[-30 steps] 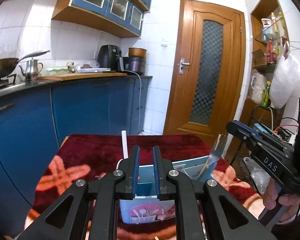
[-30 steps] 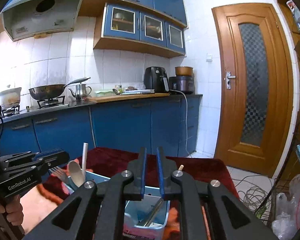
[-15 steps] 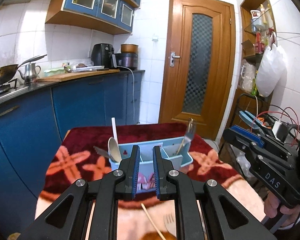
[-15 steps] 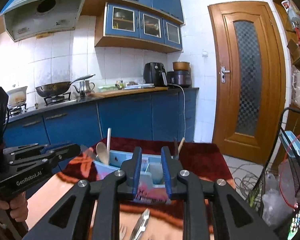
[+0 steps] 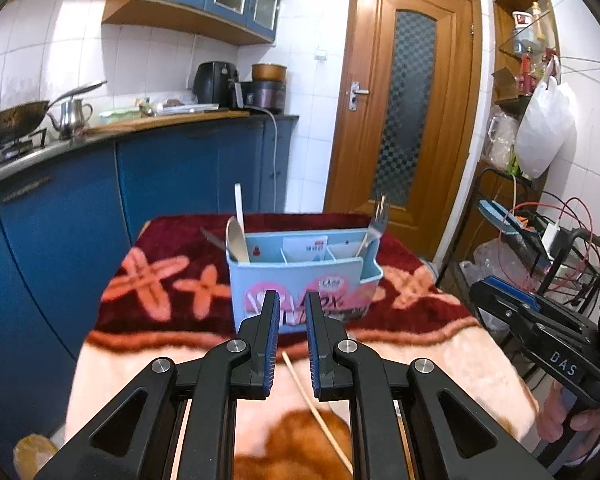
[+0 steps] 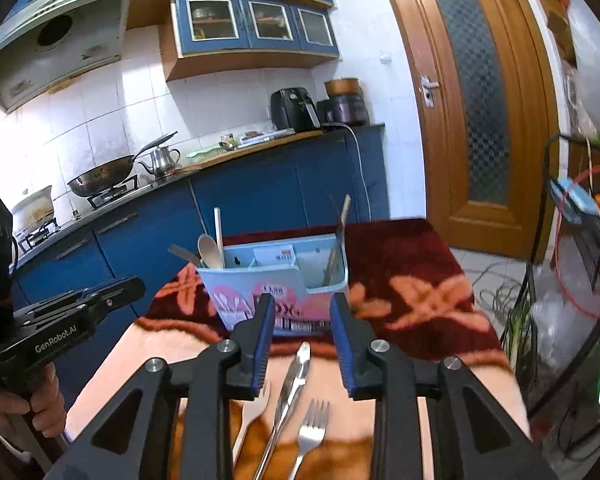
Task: Organize utensils
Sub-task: 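Move both open tools back over the remaining utensils on the blanket, then grasp a wooden chopstick with the left tool while the right tool grasps a silver fork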
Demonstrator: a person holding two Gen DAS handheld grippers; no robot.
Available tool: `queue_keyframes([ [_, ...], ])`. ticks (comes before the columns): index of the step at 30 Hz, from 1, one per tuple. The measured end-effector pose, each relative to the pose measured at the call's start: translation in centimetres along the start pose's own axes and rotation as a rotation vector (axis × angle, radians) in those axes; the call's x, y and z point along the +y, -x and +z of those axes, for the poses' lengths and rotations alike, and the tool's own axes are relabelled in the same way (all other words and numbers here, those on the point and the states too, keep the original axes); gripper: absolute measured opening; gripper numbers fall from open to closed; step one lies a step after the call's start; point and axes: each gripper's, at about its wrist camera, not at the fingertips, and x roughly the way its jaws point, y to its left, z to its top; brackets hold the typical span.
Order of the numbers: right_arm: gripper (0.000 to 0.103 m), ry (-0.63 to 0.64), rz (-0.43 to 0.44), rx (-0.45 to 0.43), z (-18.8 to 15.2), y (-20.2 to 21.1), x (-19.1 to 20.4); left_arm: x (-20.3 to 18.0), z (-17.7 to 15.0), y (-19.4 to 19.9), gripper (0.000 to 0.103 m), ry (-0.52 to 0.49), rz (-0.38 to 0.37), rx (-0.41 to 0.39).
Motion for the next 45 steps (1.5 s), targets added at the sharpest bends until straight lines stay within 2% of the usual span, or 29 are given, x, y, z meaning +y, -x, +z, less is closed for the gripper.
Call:
queue_keyframes([
  [11,0.036,-0.083,-0.028,0.084,-3.9,-0.1,-2.8,-0.3,-2.9,-2.0,0.014,0.032,0.002,0.121],
  [16,0.038,-0.113,-0.043,0.131,-5.3,-1.0,-4.5,-0.6,-4.3,-3.9,0.019,0.036,0.014,0.193],
  [25,0.039,-0.149,-0.053,0.194,-7.3,-2.6,-6.3,-1.1,-6.1,-7.6,0.021,0.033,0.028,0.305],
  [33,0.041,-0.173,-0.055,0.229,-8.2,-4.0,-7.6,-0.9,-6.1,-11.4,0.021,0.023,0.035,0.399],
  [36,0.041,-0.181,-0.052,0.241,-8.5,-4.5,-7.9,-0.4,-5.8,-12.5,0.020,0.043,0.006,0.418],
  [39,0.042,-0.182,-0.048,0.247,-8.7,-4.9,-8.0,0.0,-5.7,-13.9,0.014,0.061,-0.013,0.475],
  [42,0.043,-0.183,-0.044,0.250,-8.9,-5.1,-8.2,0.0,-5.9,-14.9,0.014,0.068,-0.023,0.527],
  [45,0.044,-0.185,-0.043,0.253,-8.9,-5.3,-8.3,-0.2,-5.7,-15.4,0.014,0.052,-0.023,0.542],
])
